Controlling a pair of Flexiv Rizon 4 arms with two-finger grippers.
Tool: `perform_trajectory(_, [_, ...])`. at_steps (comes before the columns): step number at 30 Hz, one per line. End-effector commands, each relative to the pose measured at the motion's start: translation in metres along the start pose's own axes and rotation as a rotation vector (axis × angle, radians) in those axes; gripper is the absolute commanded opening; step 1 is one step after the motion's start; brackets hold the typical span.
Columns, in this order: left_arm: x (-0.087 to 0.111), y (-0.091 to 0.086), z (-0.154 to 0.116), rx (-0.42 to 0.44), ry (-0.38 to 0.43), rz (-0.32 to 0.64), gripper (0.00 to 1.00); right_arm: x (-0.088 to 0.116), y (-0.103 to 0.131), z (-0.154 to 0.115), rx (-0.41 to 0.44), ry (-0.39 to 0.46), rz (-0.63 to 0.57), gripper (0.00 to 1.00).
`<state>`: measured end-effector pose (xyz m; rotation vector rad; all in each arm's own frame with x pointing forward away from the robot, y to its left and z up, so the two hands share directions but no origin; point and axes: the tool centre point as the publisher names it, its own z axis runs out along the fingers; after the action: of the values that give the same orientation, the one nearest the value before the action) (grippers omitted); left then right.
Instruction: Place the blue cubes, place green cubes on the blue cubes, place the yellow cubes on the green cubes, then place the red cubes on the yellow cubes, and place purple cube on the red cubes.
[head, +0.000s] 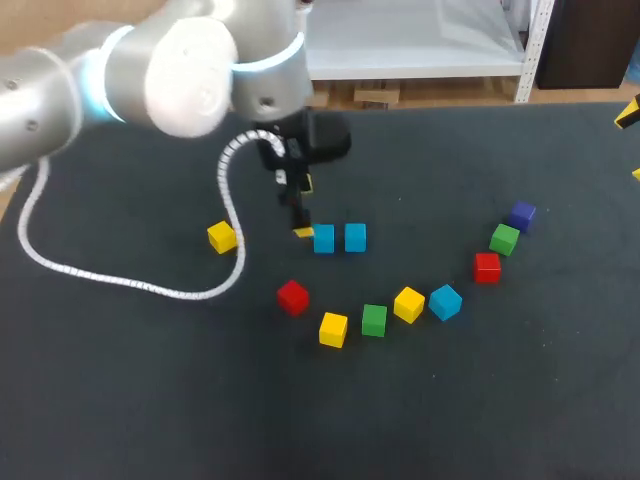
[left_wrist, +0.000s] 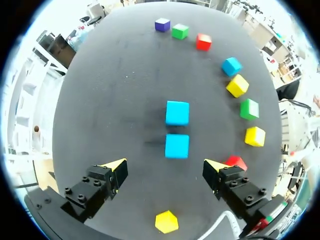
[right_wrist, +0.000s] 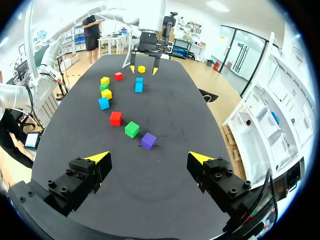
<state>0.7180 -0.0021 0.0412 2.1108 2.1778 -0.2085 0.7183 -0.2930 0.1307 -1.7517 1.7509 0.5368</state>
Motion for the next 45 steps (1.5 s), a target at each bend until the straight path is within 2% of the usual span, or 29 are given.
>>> perform_trajectory(1, [0.031,-0.02,-0.023,-0.016,-0.098,0.016,1.0,0.0,0.001,0.0,0.002,-0.001,-0.001,1.0])
perform_trajectory(2, [0.034,-0.021,-0.026,-0.016,-0.099,0.016,1.0,0.0,0.001,0.0,0.002,-0.001,-0.001,1.0])
perform_trajectory(8, [0.059,-0.038,-0.042,0.014,-0.223,0.009,1.0,0.0,0.001,0.0,0.002,-0.001,-0.001,1.0])
perform_trajectory(15, [0.073,-0.052,-0.052,0.038,-0.295,0.015,1.0,0.0,0.001,0.0,0.002,-0.001,-0.001,1.0])
perform_trajectory(22, [0.086,-0.062,-0.066,0.017,-0.276,0.034,1.0,0.0,0.001,0.0,0.002,-0.001,-0.001,1.0])
perform_trajectory(33, [0.126,-0.07,-0.081,-0.006,-0.262,-0.007,1.0,0.0,0.001,0.0,0.002,-0.001,-0.001,1.0])
perform_trajectory(45, [0.133,-0.066,-0.097,-0.027,-0.244,0.001,1.0,0.0,0.001,0.0,0.002,-0.001,-0.001,1.0])
